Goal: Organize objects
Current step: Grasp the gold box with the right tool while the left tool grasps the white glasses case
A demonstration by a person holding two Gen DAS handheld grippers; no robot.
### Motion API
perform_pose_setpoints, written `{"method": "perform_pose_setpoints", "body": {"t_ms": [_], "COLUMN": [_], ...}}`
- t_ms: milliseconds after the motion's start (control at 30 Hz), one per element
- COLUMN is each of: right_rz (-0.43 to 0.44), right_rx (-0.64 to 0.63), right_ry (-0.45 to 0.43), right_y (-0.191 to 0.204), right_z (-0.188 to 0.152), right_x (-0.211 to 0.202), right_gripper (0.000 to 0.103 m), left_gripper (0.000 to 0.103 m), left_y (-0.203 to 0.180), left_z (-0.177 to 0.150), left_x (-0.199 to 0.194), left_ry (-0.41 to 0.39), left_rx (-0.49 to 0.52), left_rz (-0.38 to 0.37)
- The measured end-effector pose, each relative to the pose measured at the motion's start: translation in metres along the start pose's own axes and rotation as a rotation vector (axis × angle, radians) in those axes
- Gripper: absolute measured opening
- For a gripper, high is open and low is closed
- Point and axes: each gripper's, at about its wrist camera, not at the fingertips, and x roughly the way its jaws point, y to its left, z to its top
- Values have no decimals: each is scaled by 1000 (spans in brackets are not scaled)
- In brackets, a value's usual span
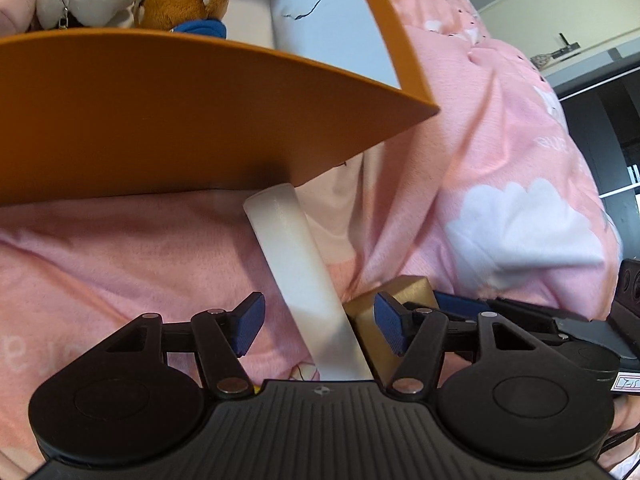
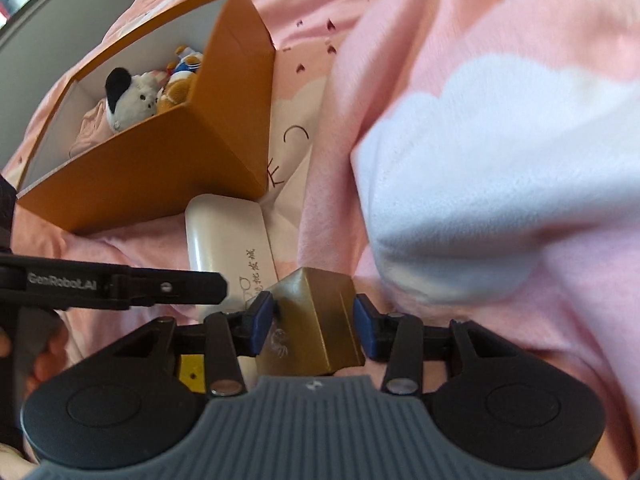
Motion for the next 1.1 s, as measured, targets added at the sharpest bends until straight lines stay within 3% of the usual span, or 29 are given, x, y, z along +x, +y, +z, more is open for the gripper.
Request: {"method": "perform_pose_setpoints", "body": {"t_ms": [100, 200, 333, 567, 633, 700, 767, 833, 900, 1100], "right_rz": [28, 43, 69, 123, 137, 158, 203, 189, 176, 160], "right_rx": [26, 33, 37, 74, 86, 84, 89, 85, 102, 57], "right_ry": [29, 46, 63, 57, 56, 57, 73, 89, 127, 195], "right_y": [-6, -9, -8, -13, -14, -16, -17, -18, -21, -22], "right_z": [1, 1, 2, 5, 6, 8, 9, 10, 10, 11], "right_x": [10, 16, 17, 7, 2, -3, -6, -4, 6, 31], "right_gripper": [59, 64, 64, 50, 39, 20, 19, 22, 38, 67], "left_gripper": [62, 61, 56, 56, 56, 56, 56, 56, 56, 56], "left_y": [1, 6, 7, 8, 6, 5, 3, 1, 0, -2], "left_z": [1, -2, -7, -8, -7, -7, -7, -6, -7, -8], "left_x": [4, 0, -8, -14, -15, -14, -12, -9, -8, -7], "left_ry": [10, 8, -7, -12, -7, 0, 7, 10, 9, 8], "left_rx": [-6, -2, 46, 46, 44, 33, 37, 48, 58, 68], "left_rz": [43, 75, 165, 187, 196, 188, 186, 202, 209, 215]}}
